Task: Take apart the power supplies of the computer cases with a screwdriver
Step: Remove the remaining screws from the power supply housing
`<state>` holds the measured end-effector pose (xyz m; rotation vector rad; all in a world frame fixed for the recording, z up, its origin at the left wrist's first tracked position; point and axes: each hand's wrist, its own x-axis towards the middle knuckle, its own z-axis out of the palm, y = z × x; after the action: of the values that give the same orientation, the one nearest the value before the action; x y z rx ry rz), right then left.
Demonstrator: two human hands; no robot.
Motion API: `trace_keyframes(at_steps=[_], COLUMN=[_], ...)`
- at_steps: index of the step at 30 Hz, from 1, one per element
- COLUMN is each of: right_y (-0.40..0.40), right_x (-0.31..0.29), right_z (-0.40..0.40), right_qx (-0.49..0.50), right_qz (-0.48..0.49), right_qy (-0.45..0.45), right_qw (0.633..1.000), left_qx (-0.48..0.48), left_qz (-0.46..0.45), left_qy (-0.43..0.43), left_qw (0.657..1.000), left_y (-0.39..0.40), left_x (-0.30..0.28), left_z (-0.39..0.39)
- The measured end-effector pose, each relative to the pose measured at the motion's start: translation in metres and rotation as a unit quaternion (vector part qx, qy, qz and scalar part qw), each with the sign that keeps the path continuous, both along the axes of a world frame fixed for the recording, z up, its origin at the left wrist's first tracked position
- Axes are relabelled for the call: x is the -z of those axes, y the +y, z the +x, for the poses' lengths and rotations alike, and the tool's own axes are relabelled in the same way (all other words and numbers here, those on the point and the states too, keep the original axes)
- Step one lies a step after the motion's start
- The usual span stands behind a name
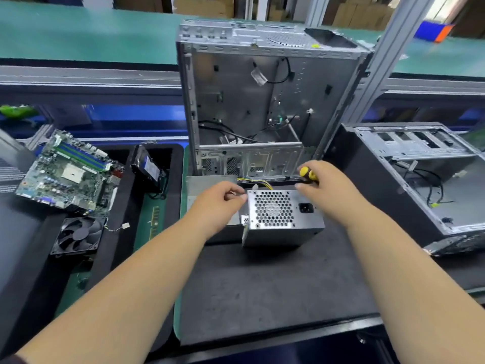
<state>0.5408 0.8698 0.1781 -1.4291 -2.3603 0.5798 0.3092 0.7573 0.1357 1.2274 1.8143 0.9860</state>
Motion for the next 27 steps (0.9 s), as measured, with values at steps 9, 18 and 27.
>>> trace_keyframes(at_steps=[9, 18, 27], right_y=[0.028, 0.029, 0.030], right_x=[0.010, 0.010, 0.021], right_z=[0.030, 0.047, 0.070], right_qx=[-0.017, -0.051, -0.079], right_qz=[-0.107, -0.035, -0.111], right_qy=[-0.055, 0.019, 0.033], right_qw=[0.993, 0.998, 0.990], left_qx=[-0.021, -0.058, 0.022], left_qz=[-0.085, 0.030, 0.004], left_qy=[-0.022, 0.023, 0.036], left_qw=[0.996, 0.998, 0.999], left_y=[0.032, 0.030, 0.016], left_x=[0.003, 0.002, 0.025], left_z=[0.043, 0.067, 0.072])
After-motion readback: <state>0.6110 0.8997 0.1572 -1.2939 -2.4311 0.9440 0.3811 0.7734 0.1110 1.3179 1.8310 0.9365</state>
